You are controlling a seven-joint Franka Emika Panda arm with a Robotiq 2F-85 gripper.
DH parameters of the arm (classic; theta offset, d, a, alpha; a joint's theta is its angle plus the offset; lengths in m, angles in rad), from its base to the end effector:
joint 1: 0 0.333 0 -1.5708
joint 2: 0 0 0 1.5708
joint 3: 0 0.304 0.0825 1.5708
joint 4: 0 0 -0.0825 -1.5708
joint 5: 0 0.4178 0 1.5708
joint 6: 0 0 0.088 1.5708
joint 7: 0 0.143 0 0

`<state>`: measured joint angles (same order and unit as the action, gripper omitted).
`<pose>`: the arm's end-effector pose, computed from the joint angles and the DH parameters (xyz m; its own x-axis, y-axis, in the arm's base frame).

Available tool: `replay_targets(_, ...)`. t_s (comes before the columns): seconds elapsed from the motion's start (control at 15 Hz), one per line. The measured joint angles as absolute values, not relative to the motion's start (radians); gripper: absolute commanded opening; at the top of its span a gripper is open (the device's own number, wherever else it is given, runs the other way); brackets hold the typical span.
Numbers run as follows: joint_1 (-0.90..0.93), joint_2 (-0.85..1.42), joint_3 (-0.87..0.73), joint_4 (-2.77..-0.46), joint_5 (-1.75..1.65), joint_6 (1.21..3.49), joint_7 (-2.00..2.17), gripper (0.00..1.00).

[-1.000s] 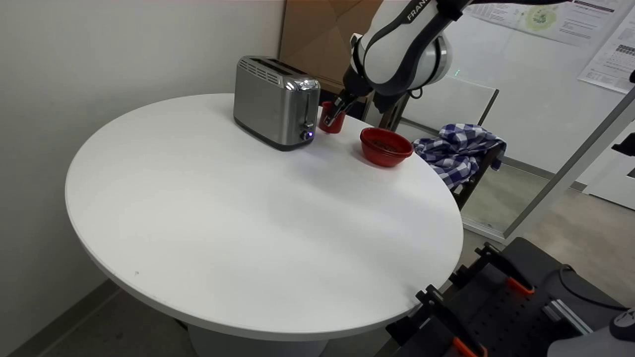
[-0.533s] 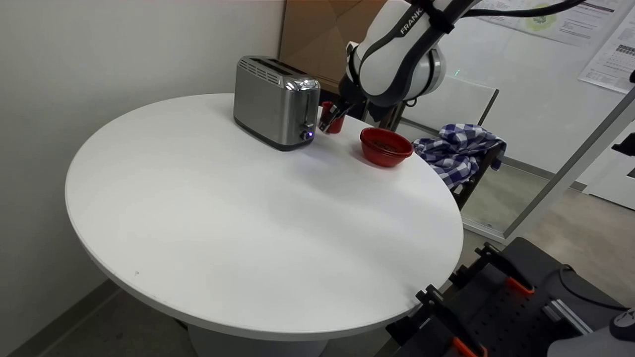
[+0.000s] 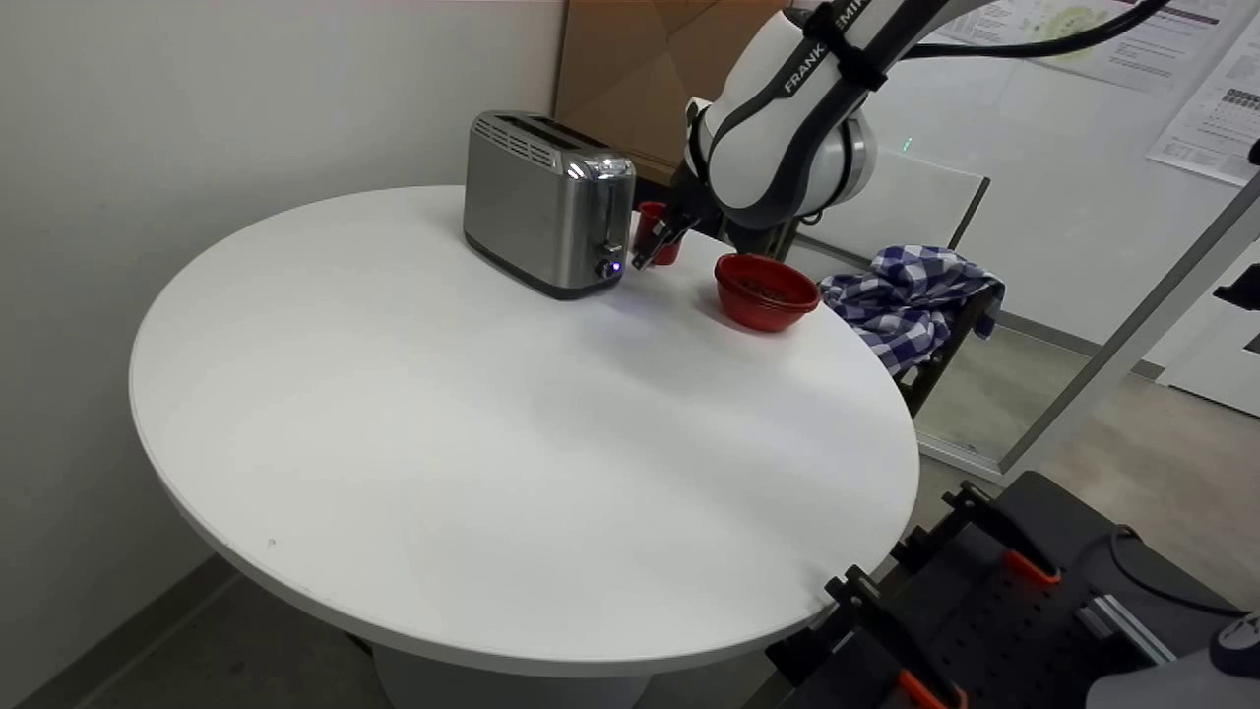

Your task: Press the button to push up the toaster lever

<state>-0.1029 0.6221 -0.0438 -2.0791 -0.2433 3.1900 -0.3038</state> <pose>0.6356 -0.0715 0.1029 0.8177 0.4213 0.3923 0.3425 -0.9038 0.2566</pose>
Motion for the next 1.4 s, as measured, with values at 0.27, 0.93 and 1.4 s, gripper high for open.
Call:
replay_targets(0.27, -0.103, 0.646, -0.046, -2.058, -0.243, 3.204, -0.297, 1.0)
replay_targets(0.93, -0.103, 0.704, -0.053, -2.006, -0.243, 3.218, -0.295, 1.0)
replay_targets(1.4, -0.103, 0.739, -0.051, -1.971, -0.243, 3.25, -0.293, 1.0)
